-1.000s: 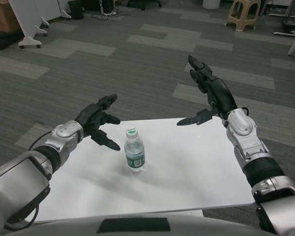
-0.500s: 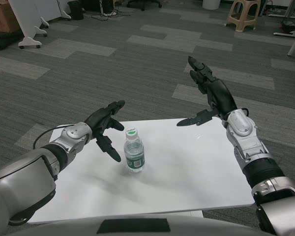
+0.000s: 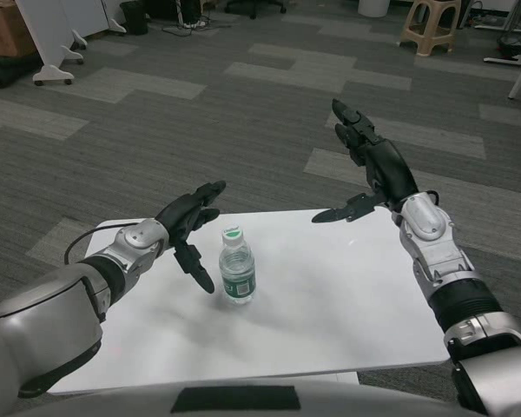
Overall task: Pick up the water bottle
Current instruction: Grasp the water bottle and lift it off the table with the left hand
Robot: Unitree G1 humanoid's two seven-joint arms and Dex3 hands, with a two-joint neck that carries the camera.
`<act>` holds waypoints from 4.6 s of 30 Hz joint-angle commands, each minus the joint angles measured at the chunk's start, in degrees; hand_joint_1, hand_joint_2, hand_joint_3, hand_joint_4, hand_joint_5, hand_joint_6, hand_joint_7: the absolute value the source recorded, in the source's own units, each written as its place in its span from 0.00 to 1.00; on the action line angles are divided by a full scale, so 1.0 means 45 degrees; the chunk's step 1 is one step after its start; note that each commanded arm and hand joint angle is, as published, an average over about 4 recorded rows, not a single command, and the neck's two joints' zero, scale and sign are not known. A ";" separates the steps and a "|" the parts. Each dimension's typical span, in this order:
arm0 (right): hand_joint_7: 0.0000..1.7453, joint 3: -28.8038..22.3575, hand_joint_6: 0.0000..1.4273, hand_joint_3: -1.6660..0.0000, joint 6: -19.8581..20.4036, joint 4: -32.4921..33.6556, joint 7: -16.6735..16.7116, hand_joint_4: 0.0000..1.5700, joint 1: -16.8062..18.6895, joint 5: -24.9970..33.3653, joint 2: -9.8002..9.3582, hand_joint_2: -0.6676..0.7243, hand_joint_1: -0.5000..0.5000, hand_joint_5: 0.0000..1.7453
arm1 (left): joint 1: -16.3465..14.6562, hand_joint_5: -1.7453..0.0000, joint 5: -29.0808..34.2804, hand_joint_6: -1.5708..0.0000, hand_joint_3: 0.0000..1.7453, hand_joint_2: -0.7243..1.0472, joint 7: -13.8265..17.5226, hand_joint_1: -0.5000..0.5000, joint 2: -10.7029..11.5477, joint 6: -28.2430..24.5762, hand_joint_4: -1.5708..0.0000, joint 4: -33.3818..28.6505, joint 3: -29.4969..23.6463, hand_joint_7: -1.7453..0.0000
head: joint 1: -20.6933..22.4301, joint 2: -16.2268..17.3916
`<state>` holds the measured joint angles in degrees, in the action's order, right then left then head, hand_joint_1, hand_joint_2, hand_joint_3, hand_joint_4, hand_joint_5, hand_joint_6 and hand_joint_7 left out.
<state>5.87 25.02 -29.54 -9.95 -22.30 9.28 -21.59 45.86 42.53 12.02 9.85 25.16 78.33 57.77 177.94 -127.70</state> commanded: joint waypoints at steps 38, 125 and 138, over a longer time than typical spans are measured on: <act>0.00 0.0132 0.00 0.86 0.0152 0.0344 0.0023 0.00 0.0131 0.0125 0.0061 0.41 0.21 0.00 | 0.0745 0.88 0.4349 1.00 0.05 0.15 -0.1627 0.04 -0.1028 -0.2700 1.00 -0.0081 0.6205 1.00 | -0.0277 0.0086; 0.00 0.0103 0.00 0.86 0.0157 0.0530 0.0038 0.00 0.0302 0.0164 -0.0007 0.41 0.21 0.00 | 0.0863 0.82 0.5394 1.00 0.05 0.00 -0.1749 0.97 -0.1257 -0.3228 1.00 -0.0238 0.6640 1.00 | -0.0046 0.0008; 0.00 0.0103 0.00 0.86 0.0152 0.0530 0.0043 0.00 0.0307 0.0164 -0.0007 0.41 0.21 0.00 | 0.0868 0.82 0.5628 1.00 0.05 0.00 -0.1832 1.00 -0.1257 -0.3228 1.00 -0.0238 0.6654 1.00 | -0.0017 0.0002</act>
<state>6.39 25.02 -27.94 -9.94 -21.44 9.35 -21.25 48.59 67.24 3.91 4.22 10.93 76.95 87.60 177.87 -127.70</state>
